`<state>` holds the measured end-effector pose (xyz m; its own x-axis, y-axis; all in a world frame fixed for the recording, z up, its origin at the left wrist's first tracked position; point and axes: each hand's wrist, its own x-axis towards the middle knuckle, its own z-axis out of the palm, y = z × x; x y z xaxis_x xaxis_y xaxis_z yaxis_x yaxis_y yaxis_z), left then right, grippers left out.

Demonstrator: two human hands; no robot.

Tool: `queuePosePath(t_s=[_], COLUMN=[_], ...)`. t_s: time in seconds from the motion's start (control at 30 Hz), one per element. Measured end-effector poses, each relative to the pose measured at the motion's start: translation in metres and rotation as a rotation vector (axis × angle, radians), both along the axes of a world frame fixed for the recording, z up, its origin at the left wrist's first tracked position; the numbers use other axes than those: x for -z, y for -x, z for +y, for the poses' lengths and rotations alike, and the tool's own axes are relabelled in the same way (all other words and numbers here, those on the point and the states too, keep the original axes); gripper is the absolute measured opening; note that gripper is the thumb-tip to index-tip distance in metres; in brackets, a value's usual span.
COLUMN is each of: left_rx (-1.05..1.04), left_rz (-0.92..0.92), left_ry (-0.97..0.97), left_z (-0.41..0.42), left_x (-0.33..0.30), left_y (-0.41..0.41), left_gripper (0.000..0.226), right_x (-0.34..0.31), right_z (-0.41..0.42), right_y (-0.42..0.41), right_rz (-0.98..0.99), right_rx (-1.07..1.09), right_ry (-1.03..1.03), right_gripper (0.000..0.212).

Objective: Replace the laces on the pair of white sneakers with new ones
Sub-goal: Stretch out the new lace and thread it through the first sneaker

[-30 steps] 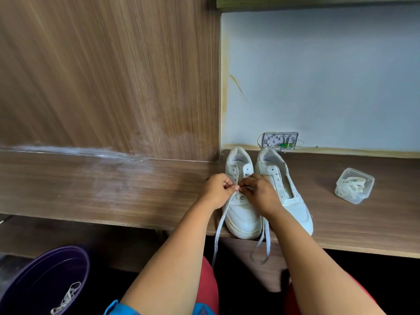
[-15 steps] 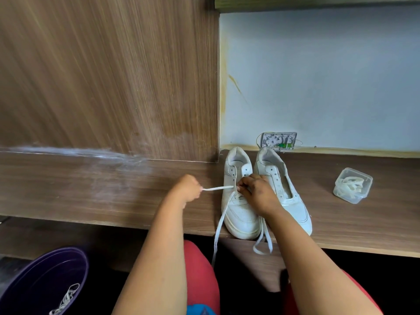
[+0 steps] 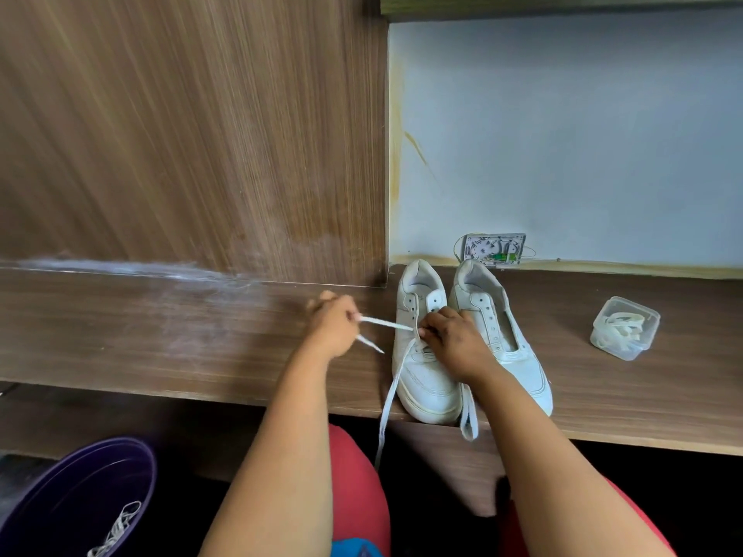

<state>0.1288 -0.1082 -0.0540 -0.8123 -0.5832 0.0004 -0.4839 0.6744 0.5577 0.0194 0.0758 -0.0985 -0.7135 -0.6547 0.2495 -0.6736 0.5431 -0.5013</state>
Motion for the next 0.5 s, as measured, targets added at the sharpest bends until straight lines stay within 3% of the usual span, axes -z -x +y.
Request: queuePosePath(t_s=[0.1,0.23,0.3,0.43,0.5], left_rx=[-0.071,0.28,0.355,0.217,0.047], left_rz=[-0.199,-0.081,-0.078,0.154,0.251], left_ry=[0.188,0.165,0.211,-0.109,-0.077], left_z=[-0.009,0.036,0.05,0.024,-0.003], left_x=[-0.008,0.0,0.01,0.011,0.004], left_y=[-0.012,0.012,0.025,0.019,0.001], left_gripper=[0.009,0.025,0.025,0.015,0.018], right_x=[0.0,-0.001,-0.001,-0.001,-0.002], right_z=[0.0,0.0,0.0,0.002,0.003], right_y=[-0.001,0.0,0.001,0.0,0.0], right_rz=[0.002,-0.008,0.0,-0.014,-0.039], right_rx=[-0.004,-0.007,-0.008,-0.006,-0.013], right_ry=[-0.031,-0.052,-0.058,-0.018,-0.001], right_gripper=[0.021,0.02,0.019,0.02,0.021])
